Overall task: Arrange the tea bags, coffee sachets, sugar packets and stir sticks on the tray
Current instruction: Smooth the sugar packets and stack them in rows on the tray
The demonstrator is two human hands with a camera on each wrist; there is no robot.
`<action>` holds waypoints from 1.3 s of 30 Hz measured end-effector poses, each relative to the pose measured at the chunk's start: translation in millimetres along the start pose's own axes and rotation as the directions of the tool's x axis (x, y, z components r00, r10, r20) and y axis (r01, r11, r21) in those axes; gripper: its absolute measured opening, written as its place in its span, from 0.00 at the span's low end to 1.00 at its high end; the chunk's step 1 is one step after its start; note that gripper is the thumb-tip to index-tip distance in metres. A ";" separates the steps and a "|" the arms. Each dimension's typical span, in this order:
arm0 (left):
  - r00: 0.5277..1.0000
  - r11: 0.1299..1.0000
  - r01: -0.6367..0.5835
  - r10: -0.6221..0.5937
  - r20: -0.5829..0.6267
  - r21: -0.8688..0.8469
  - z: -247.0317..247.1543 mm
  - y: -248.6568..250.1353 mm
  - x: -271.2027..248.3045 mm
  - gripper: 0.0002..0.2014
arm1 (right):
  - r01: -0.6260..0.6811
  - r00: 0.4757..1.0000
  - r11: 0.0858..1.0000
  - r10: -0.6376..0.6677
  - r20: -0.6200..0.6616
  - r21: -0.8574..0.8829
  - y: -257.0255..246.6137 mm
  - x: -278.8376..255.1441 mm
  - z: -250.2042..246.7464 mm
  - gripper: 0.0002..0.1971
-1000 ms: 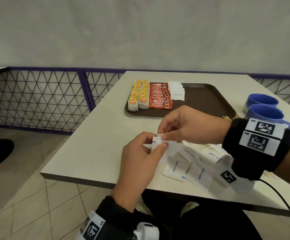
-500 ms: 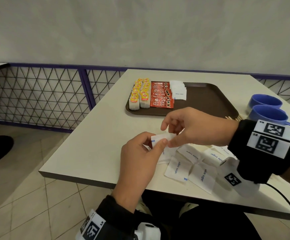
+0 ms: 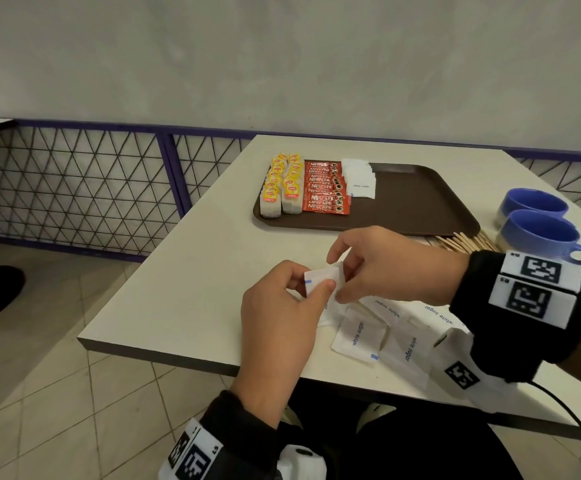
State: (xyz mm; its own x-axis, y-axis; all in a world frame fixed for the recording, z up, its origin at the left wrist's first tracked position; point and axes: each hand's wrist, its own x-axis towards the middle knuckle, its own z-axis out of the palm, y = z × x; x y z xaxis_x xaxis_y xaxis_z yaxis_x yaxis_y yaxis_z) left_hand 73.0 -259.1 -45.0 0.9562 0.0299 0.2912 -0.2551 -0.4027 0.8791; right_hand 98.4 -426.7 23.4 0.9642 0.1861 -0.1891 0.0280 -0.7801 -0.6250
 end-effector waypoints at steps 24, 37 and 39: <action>0.984 0.791 0.170 -0.104 0.145 -0.588 -16.4 -5.5 10.2 0.07 | 0.221 0.975 0.923 -0.213 -0.059 0.315 -7.4 2.4 -11.6 0.18; 0.973 0.715 0.228 -0.185 0.136 -0.660 -19.5 2.9 8.2 0.07 | 0.329 0.942 0.938 -0.318 -0.105 0.111 -3.8 6.3 -9.1 0.11; 0.982 0.780 0.190 -0.141 0.129 -0.596 -18.6 0.6 6.3 0.07 | 0.333 0.942 0.937 -0.325 -0.086 0.103 -4.8 7.4 -10.6 0.11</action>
State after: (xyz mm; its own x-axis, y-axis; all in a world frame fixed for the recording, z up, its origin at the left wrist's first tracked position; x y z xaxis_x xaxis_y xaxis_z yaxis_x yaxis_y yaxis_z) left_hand 76.2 -242.1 -35.7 0.9930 -0.0319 0.1137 -0.1030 0.2363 0.9662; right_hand 108.2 -427.9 33.0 0.9216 0.3777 0.0900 0.3200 -0.6075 -0.7270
